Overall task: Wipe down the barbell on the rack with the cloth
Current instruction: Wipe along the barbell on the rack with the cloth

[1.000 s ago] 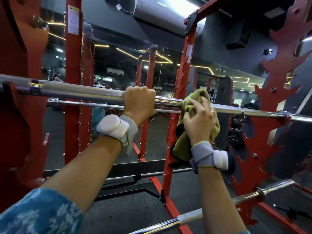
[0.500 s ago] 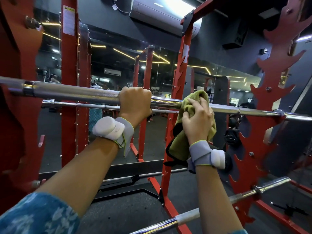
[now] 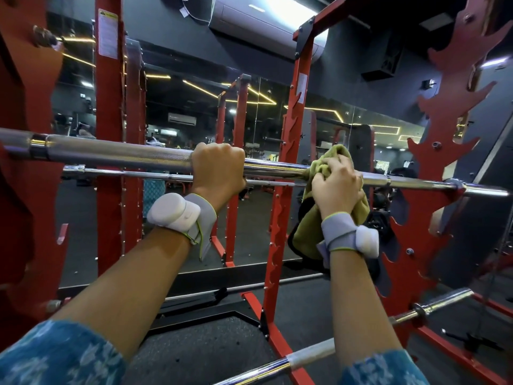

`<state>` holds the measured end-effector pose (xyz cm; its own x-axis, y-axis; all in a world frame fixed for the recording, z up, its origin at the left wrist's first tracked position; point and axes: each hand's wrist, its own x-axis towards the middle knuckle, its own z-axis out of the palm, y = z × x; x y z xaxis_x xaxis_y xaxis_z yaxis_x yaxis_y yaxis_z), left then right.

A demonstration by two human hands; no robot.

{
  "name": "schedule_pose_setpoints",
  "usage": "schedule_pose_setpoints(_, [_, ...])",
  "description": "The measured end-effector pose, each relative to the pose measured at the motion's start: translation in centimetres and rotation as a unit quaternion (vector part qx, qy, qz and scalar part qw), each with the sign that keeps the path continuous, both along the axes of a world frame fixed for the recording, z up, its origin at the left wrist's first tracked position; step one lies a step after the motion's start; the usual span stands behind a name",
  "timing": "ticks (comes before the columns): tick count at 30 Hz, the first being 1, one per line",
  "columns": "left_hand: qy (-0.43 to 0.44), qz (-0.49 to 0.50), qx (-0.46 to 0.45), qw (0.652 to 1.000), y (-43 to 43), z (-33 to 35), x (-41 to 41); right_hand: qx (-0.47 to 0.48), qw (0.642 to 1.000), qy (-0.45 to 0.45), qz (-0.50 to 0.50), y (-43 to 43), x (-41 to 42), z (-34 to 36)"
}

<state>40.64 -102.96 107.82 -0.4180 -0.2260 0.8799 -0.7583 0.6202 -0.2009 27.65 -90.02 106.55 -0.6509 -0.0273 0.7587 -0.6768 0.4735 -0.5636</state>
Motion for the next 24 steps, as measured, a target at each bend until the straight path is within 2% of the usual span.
schedule_pose_setpoints(2, [0.005,-0.004,0.002,1.0,0.1,0.0,0.0,0.033,0.999,0.015,-0.013,-0.2,0.4,0.7])
schedule_pose_setpoints(4, [0.006,-0.001,0.003,1.0,0.0,-0.1,-0.1,0.072,0.995,0.074,-0.016,-0.6,0.9,0.2])
schedule_pose_setpoints(7, [0.009,0.001,-0.004,1.0,-0.2,-0.1,-0.1,0.059,0.989,0.131,0.022,-0.8,1.1,-1.7])
schedule_pose_setpoints(10, [0.012,-0.011,-0.014,1.0,-0.5,-0.3,-0.2,0.001,0.996,0.081,0.032,-0.1,0.4,-1.9])
schedule_pose_setpoints(15, [0.008,0.006,-0.014,1.0,-0.6,-0.4,-0.2,0.033,0.999,0.017,-0.036,-0.5,0.4,1.5])
schedule_pose_setpoints(20, [0.006,-0.015,-0.017,1.0,-0.5,-0.6,-0.1,0.146,0.982,0.085,-0.084,-1.8,1.9,2.4])
schedule_pose_setpoints(22, [0.011,-0.023,-0.02,0.999,-0.5,-0.5,0.0,0.161,0.98,0.101,-0.053,-1.6,2.7,2.3])
schedule_pose_setpoints(24, [0.012,-0.026,-0.024,0.999,-0.6,-0.5,0.0,0.118,0.986,0.115,0.023,-1.3,3.2,2.6])
